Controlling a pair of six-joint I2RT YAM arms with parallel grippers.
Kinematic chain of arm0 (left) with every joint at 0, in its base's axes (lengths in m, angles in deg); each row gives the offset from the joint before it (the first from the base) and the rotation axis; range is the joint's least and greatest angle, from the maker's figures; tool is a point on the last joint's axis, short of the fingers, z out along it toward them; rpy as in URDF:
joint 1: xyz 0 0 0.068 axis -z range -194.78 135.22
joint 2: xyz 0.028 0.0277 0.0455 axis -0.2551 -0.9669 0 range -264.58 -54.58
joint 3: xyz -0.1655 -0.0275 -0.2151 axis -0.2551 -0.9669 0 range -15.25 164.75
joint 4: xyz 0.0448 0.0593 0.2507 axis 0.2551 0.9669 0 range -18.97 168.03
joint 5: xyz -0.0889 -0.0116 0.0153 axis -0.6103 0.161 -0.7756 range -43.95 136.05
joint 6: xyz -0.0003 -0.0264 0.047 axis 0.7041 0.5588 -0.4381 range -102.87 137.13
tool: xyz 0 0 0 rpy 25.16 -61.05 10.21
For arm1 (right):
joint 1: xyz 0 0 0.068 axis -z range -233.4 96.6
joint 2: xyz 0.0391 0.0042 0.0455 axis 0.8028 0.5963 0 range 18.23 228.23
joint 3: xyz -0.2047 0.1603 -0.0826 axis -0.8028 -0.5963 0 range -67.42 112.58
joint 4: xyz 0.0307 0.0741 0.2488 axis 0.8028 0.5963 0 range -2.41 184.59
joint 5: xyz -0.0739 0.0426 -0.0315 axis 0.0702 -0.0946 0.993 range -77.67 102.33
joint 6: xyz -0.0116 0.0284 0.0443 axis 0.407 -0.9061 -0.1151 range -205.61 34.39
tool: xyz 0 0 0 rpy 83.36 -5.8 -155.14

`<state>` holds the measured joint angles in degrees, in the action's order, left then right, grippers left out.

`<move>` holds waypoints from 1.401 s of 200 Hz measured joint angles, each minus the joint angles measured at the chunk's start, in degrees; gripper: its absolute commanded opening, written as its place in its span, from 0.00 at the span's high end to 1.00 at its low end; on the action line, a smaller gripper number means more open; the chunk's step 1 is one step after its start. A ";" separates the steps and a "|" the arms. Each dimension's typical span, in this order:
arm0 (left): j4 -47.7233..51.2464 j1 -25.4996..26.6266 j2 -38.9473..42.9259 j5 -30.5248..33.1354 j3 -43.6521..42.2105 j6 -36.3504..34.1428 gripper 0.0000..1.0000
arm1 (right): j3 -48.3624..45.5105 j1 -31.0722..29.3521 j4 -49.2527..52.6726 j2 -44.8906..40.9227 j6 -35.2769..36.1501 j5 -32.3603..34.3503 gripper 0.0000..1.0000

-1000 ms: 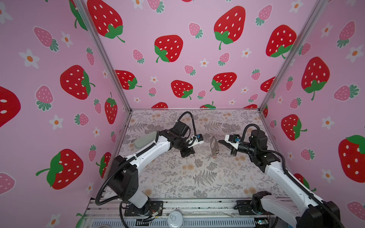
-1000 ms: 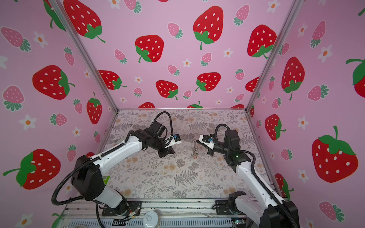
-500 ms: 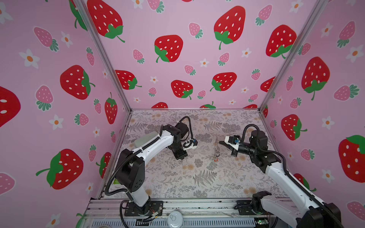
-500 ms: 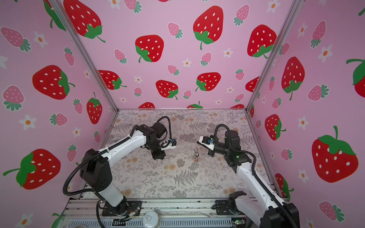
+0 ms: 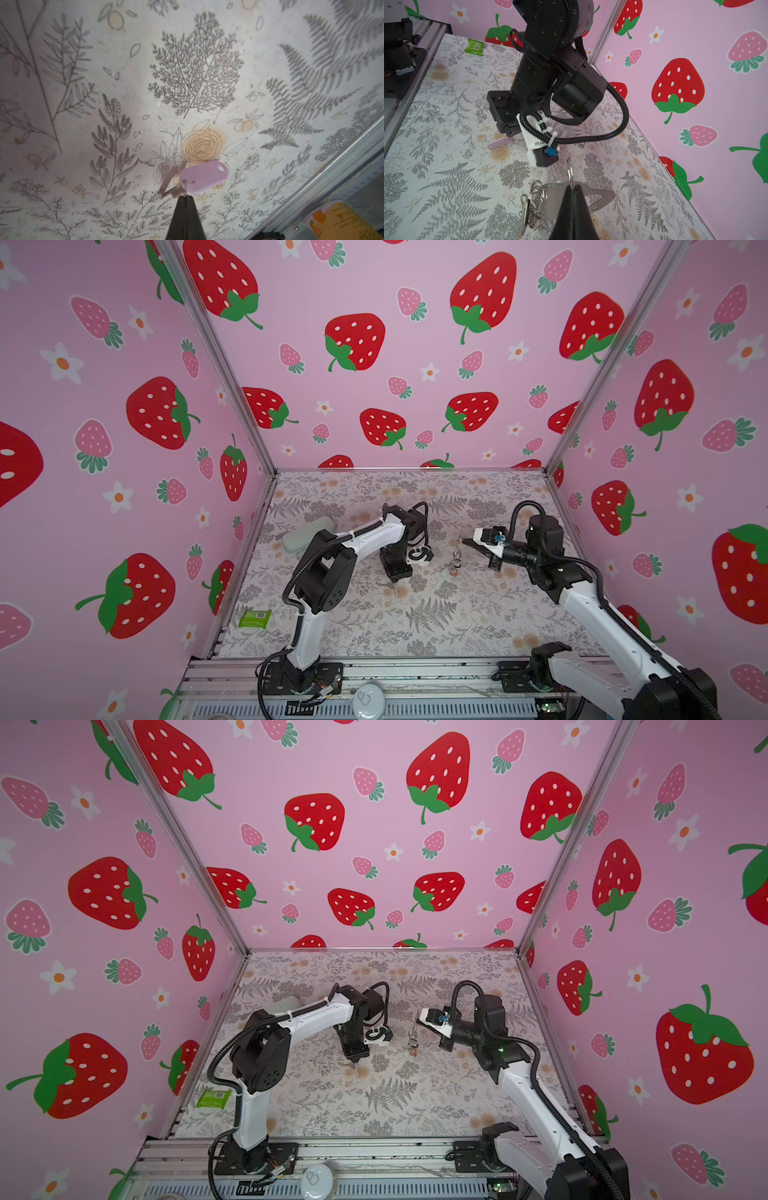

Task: Put the keys on the keyring

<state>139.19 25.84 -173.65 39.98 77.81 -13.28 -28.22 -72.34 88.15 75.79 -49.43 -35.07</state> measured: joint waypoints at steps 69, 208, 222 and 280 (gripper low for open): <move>2.80 1.18 -7.10 0.52 9.25 0.57 1.00 | -0.48 1.14 -0.04 0.00 0.13 -1.09 1.00; -13.68 -4.61 10.29 -7.52 -4.96 8.98 0.64 | -1.57 1.60 -0.90 0.00 0.00 -2.60 1.00; -18.64 -7.06 14.69 -9.29 -11.50 10.95 0.64 | -1.57 1.60 -0.94 0.02 -0.04 -2.75 1.00; -37.68 -7.48 17.75 -14.84 -27.34 14.62 0.64 | -1.55 1.60 -0.96 0.33 -0.26 -3.45 1.00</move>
<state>101.51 18.37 -155.90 25.14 50.46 1.34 -29.77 -70.74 87.19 76.11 -49.69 -38.52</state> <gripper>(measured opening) 0.358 0.041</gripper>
